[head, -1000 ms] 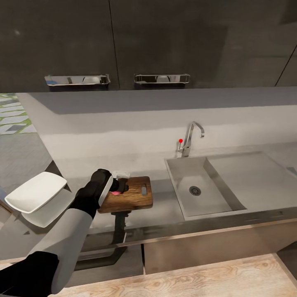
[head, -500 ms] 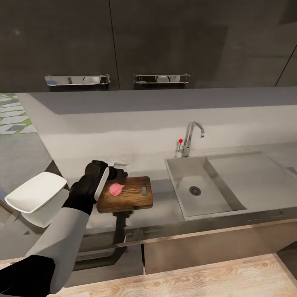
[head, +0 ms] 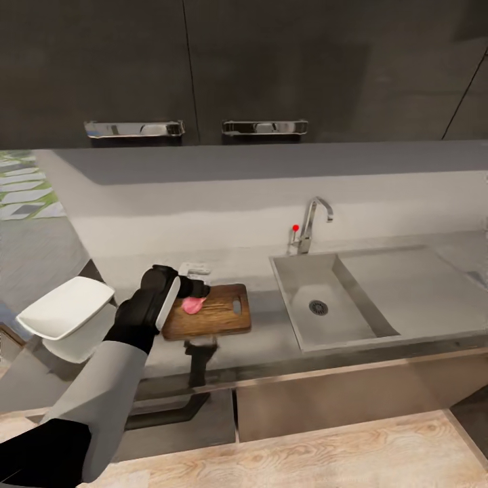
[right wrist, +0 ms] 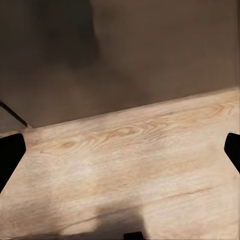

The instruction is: In the kitchen, take the Vidalia onion out of the sink, dice it on the chopping board with the paring knife, put the diced onion into the bowl on the countertop, then place both the paring knife and the chopping board into the sink.

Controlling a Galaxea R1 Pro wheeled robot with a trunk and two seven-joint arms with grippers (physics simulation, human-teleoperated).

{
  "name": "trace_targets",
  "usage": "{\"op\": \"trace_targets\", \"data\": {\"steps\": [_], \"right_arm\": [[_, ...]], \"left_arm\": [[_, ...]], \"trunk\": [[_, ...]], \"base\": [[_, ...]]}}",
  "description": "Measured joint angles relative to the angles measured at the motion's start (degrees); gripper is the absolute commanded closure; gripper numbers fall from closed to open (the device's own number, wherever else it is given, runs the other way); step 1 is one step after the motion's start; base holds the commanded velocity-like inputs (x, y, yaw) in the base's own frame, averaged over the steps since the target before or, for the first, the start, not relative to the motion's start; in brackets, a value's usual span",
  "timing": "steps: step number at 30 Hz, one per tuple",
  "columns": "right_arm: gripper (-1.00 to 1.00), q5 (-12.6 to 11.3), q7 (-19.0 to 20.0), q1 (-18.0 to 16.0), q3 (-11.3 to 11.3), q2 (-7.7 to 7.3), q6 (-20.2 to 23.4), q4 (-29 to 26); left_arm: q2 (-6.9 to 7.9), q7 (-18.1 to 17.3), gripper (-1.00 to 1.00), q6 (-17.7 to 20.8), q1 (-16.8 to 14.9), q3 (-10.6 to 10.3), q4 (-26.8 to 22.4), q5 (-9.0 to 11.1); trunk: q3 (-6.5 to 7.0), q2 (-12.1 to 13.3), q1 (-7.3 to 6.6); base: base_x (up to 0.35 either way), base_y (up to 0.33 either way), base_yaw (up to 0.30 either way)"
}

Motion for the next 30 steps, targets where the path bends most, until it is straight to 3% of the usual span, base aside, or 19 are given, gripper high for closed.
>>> {"op": "trace_targets", "data": {"steps": [30], "right_arm": [[-1.00, 0.1, 0.0, 0.0, 0.0, 0.00, 0.1, 0.0]], "left_arm": [[-0.44, 0.0, -1.00, 0.0, 0.0, -0.1, 1.5, 0.0]], "trunk": [[0.00, 0.0, 0.00]], "base": [[-0.330, 0.000, 0.000]]}}
